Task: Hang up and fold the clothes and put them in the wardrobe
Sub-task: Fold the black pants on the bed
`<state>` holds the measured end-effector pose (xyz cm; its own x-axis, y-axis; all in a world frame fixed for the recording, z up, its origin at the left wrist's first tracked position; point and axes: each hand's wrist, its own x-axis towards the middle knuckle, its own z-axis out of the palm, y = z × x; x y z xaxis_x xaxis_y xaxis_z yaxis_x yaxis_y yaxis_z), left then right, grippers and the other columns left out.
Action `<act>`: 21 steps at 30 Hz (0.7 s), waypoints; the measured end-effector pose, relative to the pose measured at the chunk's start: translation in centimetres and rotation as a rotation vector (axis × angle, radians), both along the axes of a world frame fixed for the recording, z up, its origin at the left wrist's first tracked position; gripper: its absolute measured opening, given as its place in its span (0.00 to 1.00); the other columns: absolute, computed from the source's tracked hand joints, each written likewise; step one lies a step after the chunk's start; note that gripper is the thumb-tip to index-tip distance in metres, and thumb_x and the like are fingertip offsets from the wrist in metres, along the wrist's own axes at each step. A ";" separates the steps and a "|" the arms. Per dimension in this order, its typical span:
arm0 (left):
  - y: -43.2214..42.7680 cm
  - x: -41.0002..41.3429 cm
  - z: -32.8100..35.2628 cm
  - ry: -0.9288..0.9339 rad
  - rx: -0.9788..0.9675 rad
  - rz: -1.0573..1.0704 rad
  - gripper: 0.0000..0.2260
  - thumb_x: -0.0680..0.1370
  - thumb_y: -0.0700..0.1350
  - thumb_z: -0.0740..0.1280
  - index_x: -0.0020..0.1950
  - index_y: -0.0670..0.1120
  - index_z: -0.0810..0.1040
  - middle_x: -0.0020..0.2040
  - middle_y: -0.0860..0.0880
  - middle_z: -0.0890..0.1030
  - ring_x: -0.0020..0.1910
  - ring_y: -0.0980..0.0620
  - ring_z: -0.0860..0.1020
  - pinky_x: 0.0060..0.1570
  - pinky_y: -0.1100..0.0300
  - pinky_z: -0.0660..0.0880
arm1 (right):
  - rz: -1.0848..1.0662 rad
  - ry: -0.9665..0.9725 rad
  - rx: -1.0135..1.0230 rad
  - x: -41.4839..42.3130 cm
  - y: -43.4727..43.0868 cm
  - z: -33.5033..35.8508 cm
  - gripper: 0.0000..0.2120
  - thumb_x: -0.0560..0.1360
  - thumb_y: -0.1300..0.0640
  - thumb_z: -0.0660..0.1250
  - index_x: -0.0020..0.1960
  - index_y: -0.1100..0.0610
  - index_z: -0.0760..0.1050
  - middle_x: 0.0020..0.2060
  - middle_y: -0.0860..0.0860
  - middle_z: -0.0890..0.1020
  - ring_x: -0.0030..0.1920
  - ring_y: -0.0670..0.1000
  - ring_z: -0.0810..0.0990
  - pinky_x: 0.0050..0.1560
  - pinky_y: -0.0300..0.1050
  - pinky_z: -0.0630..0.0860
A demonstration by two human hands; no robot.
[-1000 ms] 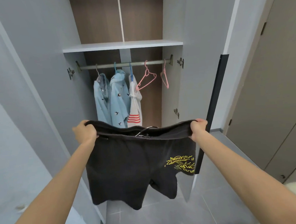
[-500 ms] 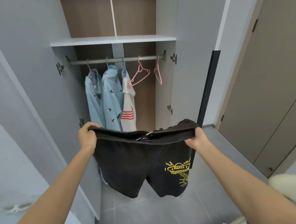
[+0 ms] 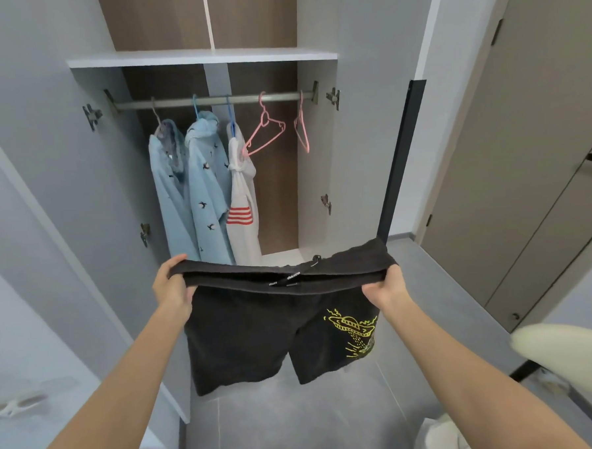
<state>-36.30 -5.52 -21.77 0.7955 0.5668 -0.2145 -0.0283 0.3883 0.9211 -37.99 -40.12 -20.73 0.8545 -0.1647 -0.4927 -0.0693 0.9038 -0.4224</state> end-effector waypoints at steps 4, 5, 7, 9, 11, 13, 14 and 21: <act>-0.9 0.1 1.4 -0.140 -0.260 -0.128 0.11 0.80 0.34 0.60 0.47 0.47 0.80 0.49 0.44 0.81 0.47 0.48 0.81 0.45 0.57 0.79 | 0.098 -0.074 -0.008 -0.6 -0.7 -0.9 0.12 0.80 0.53 0.58 0.51 0.58 0.78 0.40 0.57 0.84 0.42 0.58 0.83 0.39 0.51 0.80; -1.2 0.2 1.7 -0.173 -0.359 -0.192 0.09 0.80 0.38 0.62 0.47 0.47 0.81 0.47 0.46 0.82 0.46 0.49 0.81 0.46 0.57 0.79 | 0.146 -0.104 -0.029 -0.8 -0.8 -1.0 0.13 0.79 0.53 0.58 0.47 0.58 0.79 0.37 0.57 0.84 0.38 0.58 0.83 0.39 0.50 0.80; -1.7 0.5 1.3 -0.174 -0.451 -0.303 0.10 0.79 0.46 0.65 0.44 0.48 0.85 0.46 0.48 0.84 0.45 0.51 0.83 0.48 0.58 0.79 | 0.233 -0.127 -0.068 -0.9 -0.9 -1.1 0.12 0.77 0.51 0.60 0.45 0.58 0.78 0.37 0.57 0.82 0.39 0.57 0.82 0.43 0.50 0.79; -1.9 0.7 0.3 -0.045 -0.473 -0.292 0.09 0.79 0.47 0.65 0.53 0.46 0.83 0.55 0.46 0.82 0.54 0.49 0.80 0.56 0.56 0.76 | 0.239 -0.038 -0.069 -1.0 -0.7 -1.6 0.14 0.78 0.51 0.58 0.51 0.58 0.78 0.45 0.58 0.82 0.47 0.59 0.80 0.47 0.53 0.78; -1.7 0.3 -0.9 0.111 -0.497 -0.225 0.13 0.81 0.43 0.62 0.64 0.42 0.76 0.64 0.44 0.77 0.62 0.47 0.76 0.63 0.56 0.72 | 0.181 0.122 -0.071 -1.3 -0.7 -2.4 0.16 0.79 0.50 0.57 0.58 0.58 0.77 0.51 0.58 0.81 0.51 0.60 0.80 0.48 0.55 0.78; -1.6 0.1 -1.9 0.173 -0.491 -0.214 0.10 0.83 0.40 0.59 0.59 0.40 0.77 0.63 0.44 0.77 0.57 0.47 0.79 0.63 0.55 0.72 | 0.140 0.224 -0.102 -1.7 -0.8 -2.7 0.16 0.80 0.51 0.57 0.60 0.57 0.76 0.52 0.57 0.82 0.52 0.59 0.80 0.49 0.54 0.78; -1.6 0.0 -2.0 0.162 -0.490 -0.218 0.09 0.83 0.40 0.58 0.54 0.40 0.78 0.59 0.44 0.80 0.50 0.47 0.81 0.62 0.55 0.72 | 0.122 0.234 -0.108 -1.8 -0.8 -2.6 0.15 0.80 0.51 0.58 0.60 0.57 0.77 0.51 0.56 0.82 0.51 0.59 0.81 0.49 0.53 0.78; -0.6 1.5 0.4 0.108 -0.009 -0.011 0.17 0.79 0.32 0.53 0.59 0.45 0.76 0.59 0.42 0.79 0.53 0.45 0.78 0.49 0.54 0.78 | 0.076 0.233 -0.226 0.0 -1.1 0.2 0.12 0.80 0.58 0.63 0.62 0.57 0.75 0.53 0.55 0.82 0.50 0.56 0.81 0.46 0.48 0.79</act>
